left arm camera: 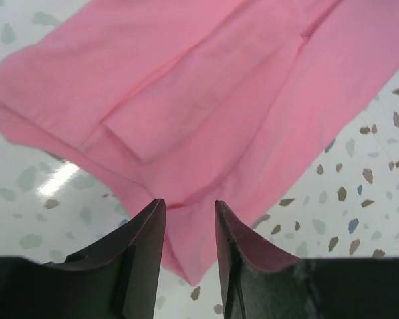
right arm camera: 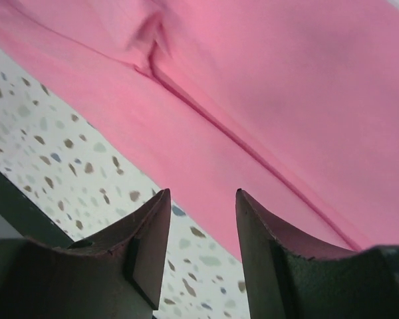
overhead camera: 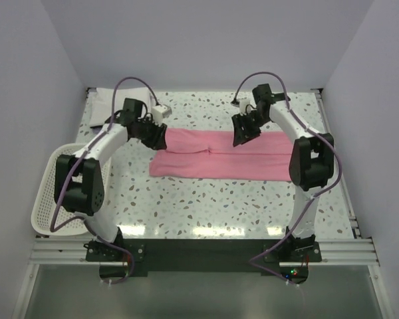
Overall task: Fold and stack the t-shirts
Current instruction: Fold the tshirt
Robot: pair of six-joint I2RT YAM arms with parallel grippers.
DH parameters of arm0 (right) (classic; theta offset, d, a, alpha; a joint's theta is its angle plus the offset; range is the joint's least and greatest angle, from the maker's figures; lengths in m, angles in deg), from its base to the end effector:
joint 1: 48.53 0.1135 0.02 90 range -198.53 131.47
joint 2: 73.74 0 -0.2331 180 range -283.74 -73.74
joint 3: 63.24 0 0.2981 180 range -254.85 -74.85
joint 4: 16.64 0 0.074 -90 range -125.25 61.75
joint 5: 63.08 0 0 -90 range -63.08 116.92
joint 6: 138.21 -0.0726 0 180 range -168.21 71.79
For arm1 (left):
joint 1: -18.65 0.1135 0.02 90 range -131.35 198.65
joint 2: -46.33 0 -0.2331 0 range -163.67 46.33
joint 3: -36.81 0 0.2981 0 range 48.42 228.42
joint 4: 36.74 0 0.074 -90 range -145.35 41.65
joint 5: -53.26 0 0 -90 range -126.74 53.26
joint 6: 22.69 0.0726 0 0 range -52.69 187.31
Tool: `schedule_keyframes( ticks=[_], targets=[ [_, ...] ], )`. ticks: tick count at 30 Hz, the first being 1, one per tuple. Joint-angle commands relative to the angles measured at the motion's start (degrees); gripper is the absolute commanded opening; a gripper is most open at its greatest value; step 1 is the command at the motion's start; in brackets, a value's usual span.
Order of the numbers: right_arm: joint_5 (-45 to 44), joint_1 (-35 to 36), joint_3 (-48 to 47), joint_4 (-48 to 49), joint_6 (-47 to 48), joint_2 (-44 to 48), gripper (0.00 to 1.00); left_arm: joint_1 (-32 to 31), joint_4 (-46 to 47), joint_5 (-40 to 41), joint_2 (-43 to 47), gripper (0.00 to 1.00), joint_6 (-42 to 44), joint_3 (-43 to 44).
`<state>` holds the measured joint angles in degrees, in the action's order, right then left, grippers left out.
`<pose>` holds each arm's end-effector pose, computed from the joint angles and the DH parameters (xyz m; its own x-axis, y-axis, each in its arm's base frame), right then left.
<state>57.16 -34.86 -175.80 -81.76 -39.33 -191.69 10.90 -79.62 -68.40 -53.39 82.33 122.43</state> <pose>0.4497 0.1470 0.1625 -0.8483 -0.3436 -0.4029 -0.5044 0.7558 0.4176 0.4135 -0.0947 0.1568 -0.6992 0.3178 -0.6404 0.5999 0.7480 -0.2838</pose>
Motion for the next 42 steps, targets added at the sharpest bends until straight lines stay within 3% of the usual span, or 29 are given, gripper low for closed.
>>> schedule_keyframes(
  ticks=[1, 5, 7, 12, 16, 19, 22, 25, 26, 29, 30, 34, 36, 42],
  targets=[
    [-7.5, -3.8, -0.9, -11.4, 10.4, 2.0, 0.47, -7.7, -4.3, 8.2, 3.0, 0.40, 4.2, -3.9],
    [-10.2, -8.7, -1.4, -16.7, 16.4, -0.3, 0.45, -12.3, -3.8, 13.7, 1.5, 0.40, 3.3, -5.1],
    [-14.5, -9.9, 1.6, -15.4, 18.1, 0.3, 0.45, -13.1, -3.4, 13.5, -0.9, 0.45, 2.6, -4.5],
    [-22.4, -11.4, 8.7, -9.8, 23.0, 3.9, 0.43, -14.3, -2.8, 20.5, -7.1, 0.43, 0.5, -0.3],
    [-29.8, -11.6, 16.9, -4.1, 27.1, 6.3, 0.42, -14.6, -2.0, 23.8, -12.9, 0.36, 0.4, 3.1],
    [-29.9, -11.5, 19.3, -4.2, 28.6, 8.0, 0.42, -14.5, -3.3, 26.7, -20.1, 0.32, 2.0, 9.5],
    [-27.4, -11.5, 19.4, -6.9, 29.4, 10.8, 0.44, -14.1, -4.0, 30.7, -29.0, 0.26, 5.2, 20.0],
    [-26.5, -11.6, 18.8, -9.4, 30.9, 13.1, 0.45, -12.3, -6.0, 31.2, -38.9, 0.23, 7.6, 37.4],
    [-26.6, -11.5, 18.8, -9.7, 31.6, 13.5, 0.45, -11.0, -6.3, 28.3, -41.1, 0.24, 7.7, 47.4],
    [-28.4, -11.4, 20.0, -8.2, 33.5, 14.0, 0.43, -9.8, -3.9, 19.1, -43.6, 0.33, 6.2, 57.4],
    [-28.8, -11.4, 20.6, -7.6, 33.9, 13.9, 0.42, -9.7, 1.2, 17.7, -40.1, 0.39, 4.9, 56.2],
    [-29.2, -9.8, 21.6, -6.9, 34.4, 11.7, 0.35, -9.7, 17.2, 14.0, -25.4, 0.53, 0.2, 36.1],
    [-30.1, -8.6, 23.2, -4.9, 34.4, 10.6, 0.32, -9.7, 21.0, 12.2, -18.9, 0.56, -1.7, 30.0],
    [-34.7, -5.6, 26.7, -1.0, 34.4, 6.6, 0.24, -9.0, 16.2, 9.5, -11.2, 0.55, -5.3, 26.4]
  ],
)
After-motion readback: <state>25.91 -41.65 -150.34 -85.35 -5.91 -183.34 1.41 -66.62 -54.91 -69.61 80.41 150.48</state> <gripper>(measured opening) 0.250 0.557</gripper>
